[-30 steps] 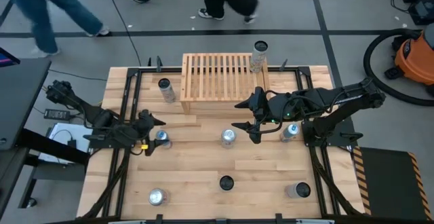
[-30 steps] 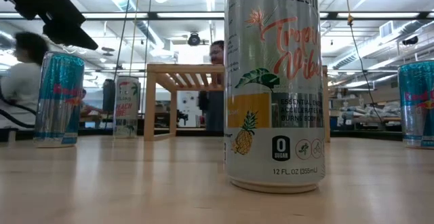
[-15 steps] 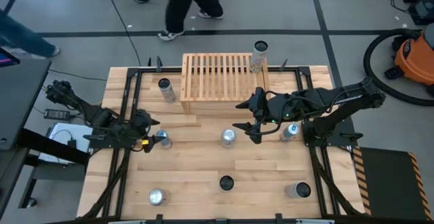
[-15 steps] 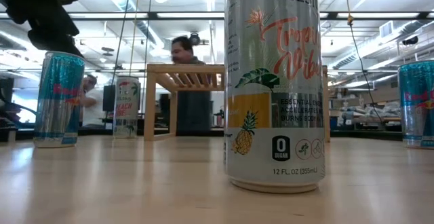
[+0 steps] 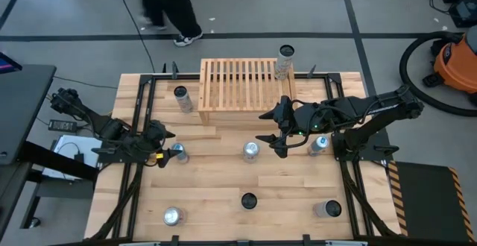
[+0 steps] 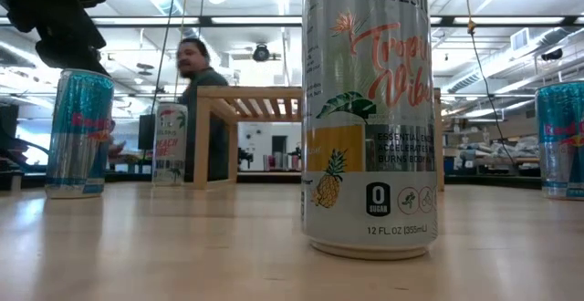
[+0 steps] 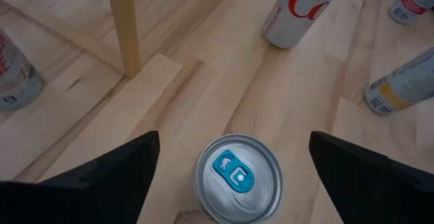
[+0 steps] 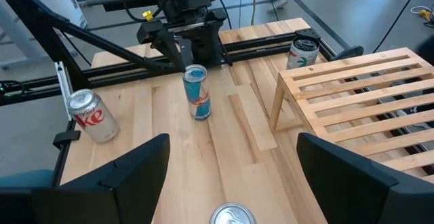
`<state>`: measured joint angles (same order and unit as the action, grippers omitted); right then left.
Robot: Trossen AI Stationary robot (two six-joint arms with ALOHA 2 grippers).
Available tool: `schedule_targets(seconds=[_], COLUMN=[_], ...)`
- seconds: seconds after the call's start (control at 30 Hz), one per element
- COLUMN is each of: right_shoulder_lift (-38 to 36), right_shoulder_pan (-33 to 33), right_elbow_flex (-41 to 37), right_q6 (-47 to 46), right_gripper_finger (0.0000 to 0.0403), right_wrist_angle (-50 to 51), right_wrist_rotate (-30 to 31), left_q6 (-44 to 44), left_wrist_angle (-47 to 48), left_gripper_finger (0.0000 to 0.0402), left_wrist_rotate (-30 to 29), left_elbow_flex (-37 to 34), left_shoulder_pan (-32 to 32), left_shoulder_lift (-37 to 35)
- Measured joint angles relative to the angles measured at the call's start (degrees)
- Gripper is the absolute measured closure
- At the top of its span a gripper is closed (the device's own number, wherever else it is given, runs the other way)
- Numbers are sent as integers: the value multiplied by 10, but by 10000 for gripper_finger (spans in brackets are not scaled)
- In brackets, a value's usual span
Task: Place canned beverage on shelf
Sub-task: Put the left blue soda can on the shelf
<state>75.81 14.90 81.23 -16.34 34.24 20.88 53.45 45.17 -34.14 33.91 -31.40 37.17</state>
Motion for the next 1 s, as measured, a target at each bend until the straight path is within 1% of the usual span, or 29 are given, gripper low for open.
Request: schedule_targets(seconds=[0.43, 0.7, 1.0], right_shoulder_lift=[0, 0, 0], right_shoulder_pan=[0, 0, 0], right_elbow_flex=[0, 0, 0], right_q6=[0, 0, 0], right_gripper_finger=[71, 71, 71], right_wrist_angle=[2, 2, 2], right_wrist_rotate=[0, 0, 0], left_q6=[6, 19, 31], left_wrist_angle=[-3, -13, -15], left_gripper_finger=[14, 14, 14], left_wrist_rotate=[11, 11, 27], left_elbow_flex=[0, 0, 0], left_shoulder_pan=[0, 0, 0], left_shoulder_lift=[9, 63, 115])
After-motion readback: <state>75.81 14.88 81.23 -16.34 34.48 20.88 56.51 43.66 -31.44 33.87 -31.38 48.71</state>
